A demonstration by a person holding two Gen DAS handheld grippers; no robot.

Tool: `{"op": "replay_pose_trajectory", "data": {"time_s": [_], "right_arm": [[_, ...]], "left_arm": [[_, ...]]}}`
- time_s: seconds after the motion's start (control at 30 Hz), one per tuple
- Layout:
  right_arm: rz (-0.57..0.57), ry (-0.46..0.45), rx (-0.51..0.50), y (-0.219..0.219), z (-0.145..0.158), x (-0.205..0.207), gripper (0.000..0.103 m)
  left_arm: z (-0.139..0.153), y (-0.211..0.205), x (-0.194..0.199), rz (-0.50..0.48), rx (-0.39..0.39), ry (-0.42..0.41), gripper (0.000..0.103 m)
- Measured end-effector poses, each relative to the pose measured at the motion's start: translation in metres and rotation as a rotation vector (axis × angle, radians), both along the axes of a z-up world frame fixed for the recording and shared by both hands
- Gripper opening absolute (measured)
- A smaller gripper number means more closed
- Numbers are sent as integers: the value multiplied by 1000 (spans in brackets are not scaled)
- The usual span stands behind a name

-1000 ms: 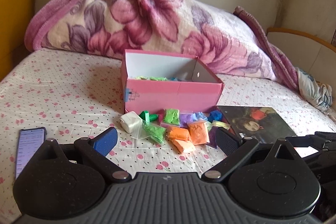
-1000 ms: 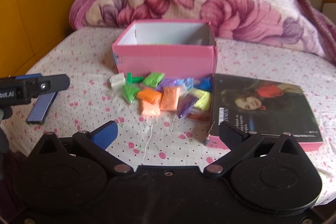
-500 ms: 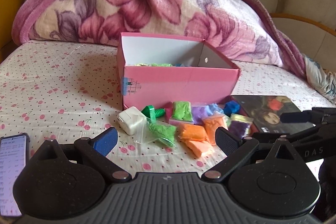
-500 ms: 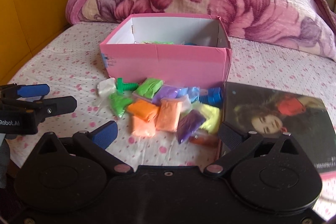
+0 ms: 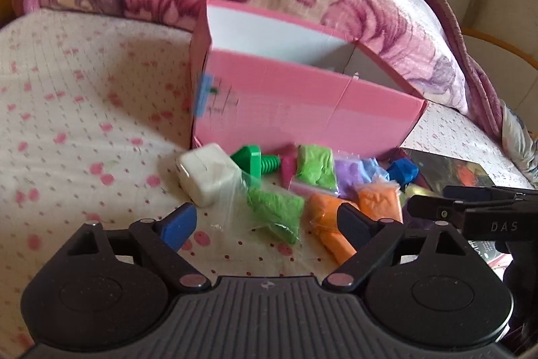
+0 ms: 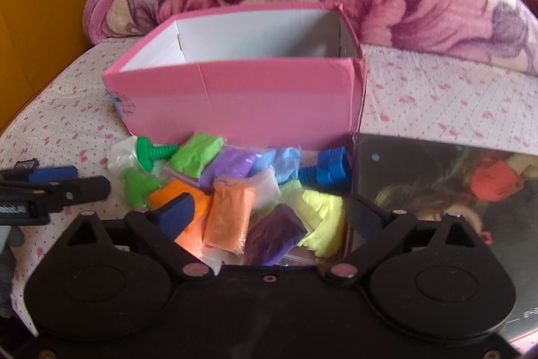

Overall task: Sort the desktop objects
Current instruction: 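Grasp the green clay bag with left tool while right tool reaches for purple bag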

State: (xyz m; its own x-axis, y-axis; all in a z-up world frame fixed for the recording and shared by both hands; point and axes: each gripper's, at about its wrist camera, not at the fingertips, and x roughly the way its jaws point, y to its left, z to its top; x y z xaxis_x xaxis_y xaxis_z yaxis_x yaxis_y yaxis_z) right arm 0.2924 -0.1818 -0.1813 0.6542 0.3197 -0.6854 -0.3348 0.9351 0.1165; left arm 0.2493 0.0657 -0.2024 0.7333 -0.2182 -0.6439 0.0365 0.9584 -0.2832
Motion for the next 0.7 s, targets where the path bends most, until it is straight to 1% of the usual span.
{"op": "replay_pose_trajectory", "data": {"time_s": [0.03,0.1,0.23,0.3,0.33,0.4,0.43,0.47,0.5,0.53,0.57,0.7], "right_arm": [[4,8,10,-1,-1,1,82],[11,20,18,-2,-4,3,78],[8,35,20,-3,-11,5,78],[2,41,15,-3,-13,6,78],[0,44,12,-3,-15,6,78],[-1,44,11,-2,-15,5,78],[-1,43,11,-2,-16,5,78],[2,39,9,-4,-17,6,78],[4,36,7,-5,-18,7,75],[5,32,7,-5,-18,6,70],[6,29,8,-4,-18,6,69],[21,25,24,-3,-17,4,59]], "left_arm": [[-2,1,1,6,-4,3,91],[-6,3,4,18,-19,7,91],[-10,6,7,23,-70,12,90],[-11,6,9,20,-94,14,81],[-12,6,9,19,-106,15,74],[-13,5,11,17,-130,17,73],[-14,5,12,15,-142,19,68],[-14,5,12,14,-153,20,56],[-15,5,13,13,-165,21,50],[-16,5,14,12,-177,22,42],[-16,5,15,10,-189,23,38],[-19,4,18,6,-237,28,34]]}}
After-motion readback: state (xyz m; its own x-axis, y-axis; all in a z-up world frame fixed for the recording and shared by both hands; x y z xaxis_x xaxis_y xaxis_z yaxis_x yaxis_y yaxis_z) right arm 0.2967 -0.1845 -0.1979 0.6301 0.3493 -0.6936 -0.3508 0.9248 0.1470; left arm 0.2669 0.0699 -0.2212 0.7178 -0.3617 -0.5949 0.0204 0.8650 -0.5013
